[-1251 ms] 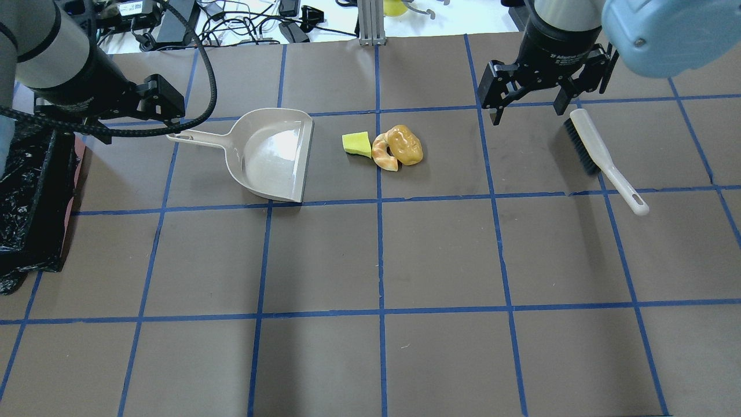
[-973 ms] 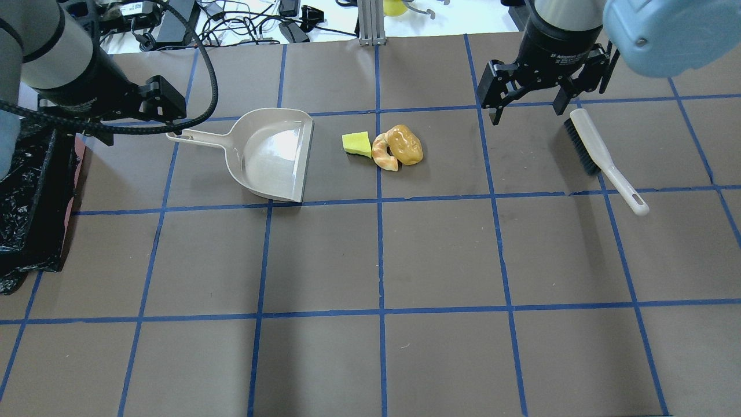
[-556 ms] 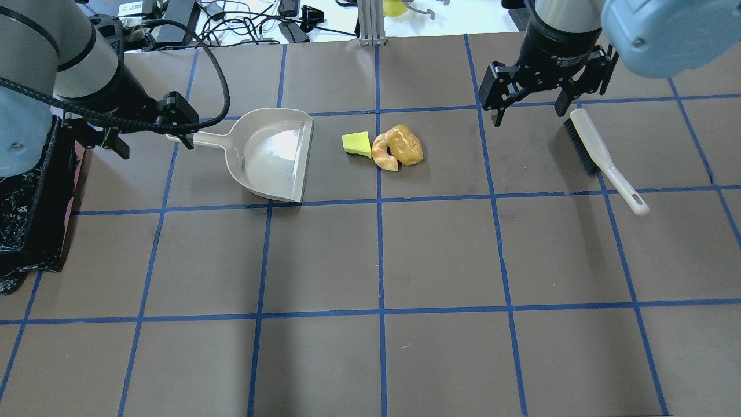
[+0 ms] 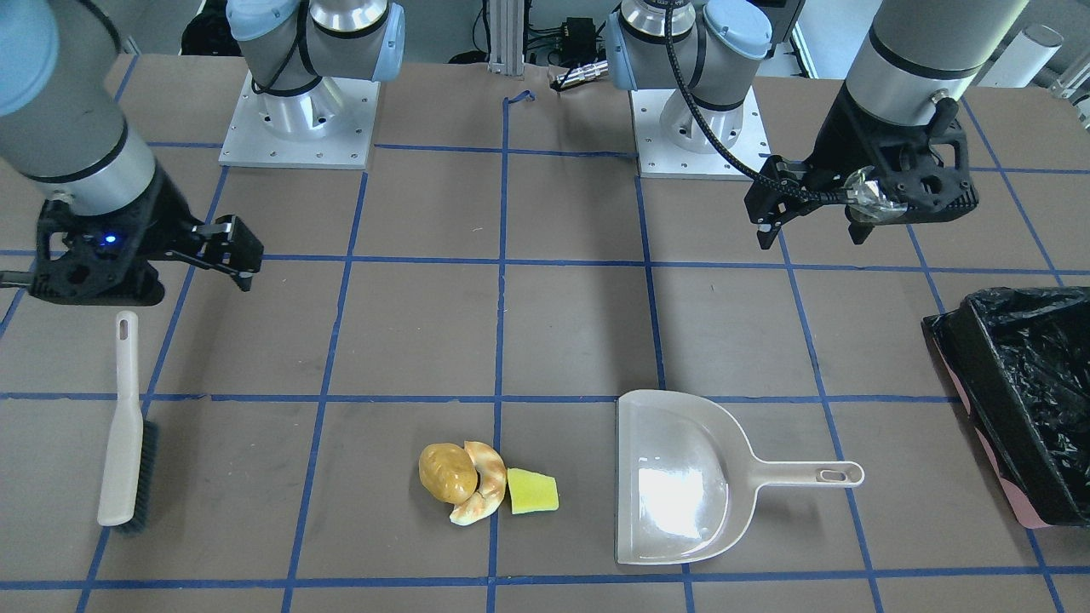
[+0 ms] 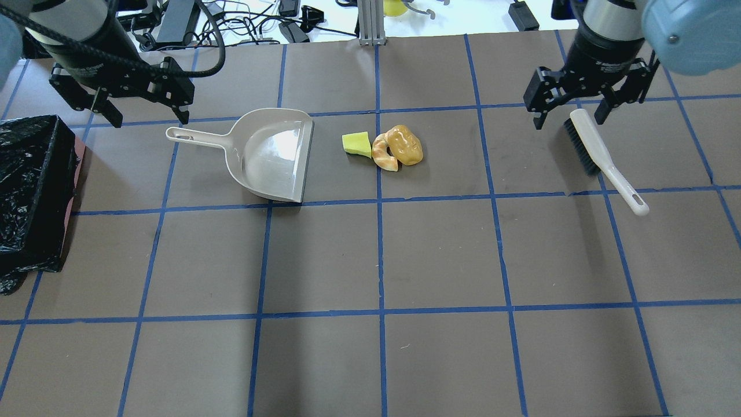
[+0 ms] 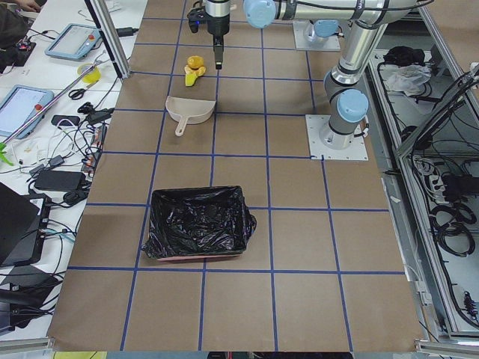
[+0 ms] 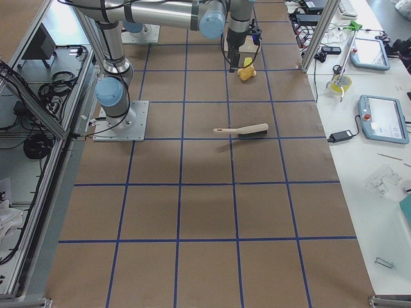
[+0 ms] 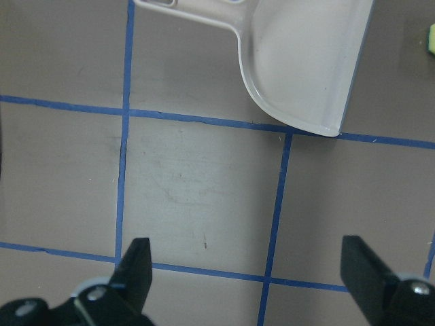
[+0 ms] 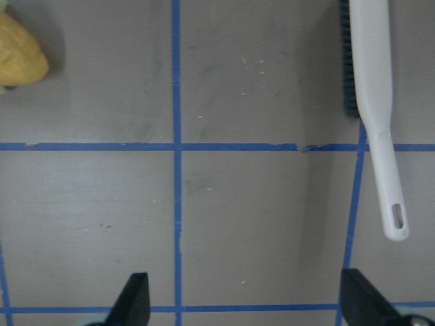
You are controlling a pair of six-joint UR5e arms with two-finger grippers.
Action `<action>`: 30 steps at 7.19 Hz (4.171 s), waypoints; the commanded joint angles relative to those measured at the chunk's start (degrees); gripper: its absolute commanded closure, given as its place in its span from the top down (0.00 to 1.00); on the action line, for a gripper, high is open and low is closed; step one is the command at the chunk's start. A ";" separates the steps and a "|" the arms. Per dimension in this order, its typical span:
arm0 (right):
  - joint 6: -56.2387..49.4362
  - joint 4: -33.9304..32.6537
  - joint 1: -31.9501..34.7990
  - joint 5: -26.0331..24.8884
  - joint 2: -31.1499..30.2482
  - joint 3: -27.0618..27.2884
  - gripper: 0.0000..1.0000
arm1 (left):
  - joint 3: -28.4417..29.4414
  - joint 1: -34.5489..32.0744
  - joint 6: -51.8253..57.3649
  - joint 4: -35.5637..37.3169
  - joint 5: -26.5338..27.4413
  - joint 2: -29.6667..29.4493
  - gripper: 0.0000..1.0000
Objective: Sweep and dump trash into bin
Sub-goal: 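Move the left gripper over the dustpan handle while the right reaches for the brush, then grasp the dustpan handle with the left gripper while the right gripper grasps the brush handle, then carry the brush with the right gripper to behind the yellow trash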
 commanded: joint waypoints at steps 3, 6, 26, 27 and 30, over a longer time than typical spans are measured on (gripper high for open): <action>-23.55 -13.42 -16.57 -2.19 3.22 11.51 1.00 | 3.11 -0.21 5.48 11.47 -3.73 -9.40 1.00; -30.36 -30.37 -17.03 -1.84 6.58 22.72 1.00 | 0.64 -0.30 7.33 15.36 -4.25 -13.36 1.00; 35.55 0.74 23.99 -12.12 20.99 -7.25 0.00 | -2.88 4.10 92.85 31.02 0.05 -27.86 0.95; 35.30 1.09 24.19 -12.29 21.00 -7.33 0.00 | -2.88 4.10 92.85 31.11 1.97 -27.96 0.95; 35.65 -0.22 25.86 -11.06 21.00 -6.98 0.00 | -2.79 3.92 92.85 31.02 2.07 -28.66 0.95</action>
